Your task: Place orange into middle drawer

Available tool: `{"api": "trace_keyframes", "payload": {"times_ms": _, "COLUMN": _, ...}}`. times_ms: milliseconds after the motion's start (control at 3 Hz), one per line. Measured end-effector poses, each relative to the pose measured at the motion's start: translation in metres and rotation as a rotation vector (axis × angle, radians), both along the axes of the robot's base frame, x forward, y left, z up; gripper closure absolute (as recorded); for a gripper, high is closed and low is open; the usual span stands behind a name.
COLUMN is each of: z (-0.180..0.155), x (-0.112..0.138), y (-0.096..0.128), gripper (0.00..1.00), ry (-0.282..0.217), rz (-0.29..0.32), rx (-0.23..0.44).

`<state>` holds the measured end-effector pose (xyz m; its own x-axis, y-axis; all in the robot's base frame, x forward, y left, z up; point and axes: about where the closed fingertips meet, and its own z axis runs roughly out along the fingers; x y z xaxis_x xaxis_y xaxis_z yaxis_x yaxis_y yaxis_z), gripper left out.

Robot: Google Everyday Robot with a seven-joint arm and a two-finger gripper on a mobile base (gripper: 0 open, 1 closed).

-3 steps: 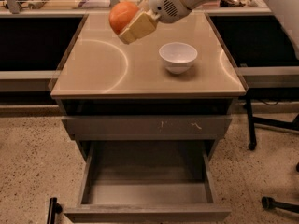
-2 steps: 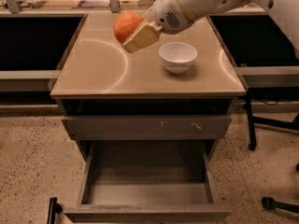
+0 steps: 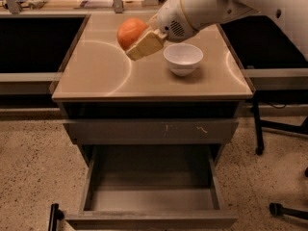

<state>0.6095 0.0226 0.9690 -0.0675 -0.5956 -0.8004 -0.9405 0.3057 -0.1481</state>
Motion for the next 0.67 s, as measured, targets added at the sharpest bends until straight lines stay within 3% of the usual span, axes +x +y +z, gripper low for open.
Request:
{"api": "trace_keyframes", "payload": {"times_ms": 333, "z": -0.005, "x": -0.026, "y": -0.005, "gripper": 1.00, "ry": 0.019, "rz": -0.072, "rx": 0.083}}
{"api": "trace_keyframes", "payload": {"times_ms": 667, "z": -0.028, "x": -0.051, "y": -0.022, "gripper": 1.00, "ry": 0.035, "rz": -0.200, "rx": 0.165}}
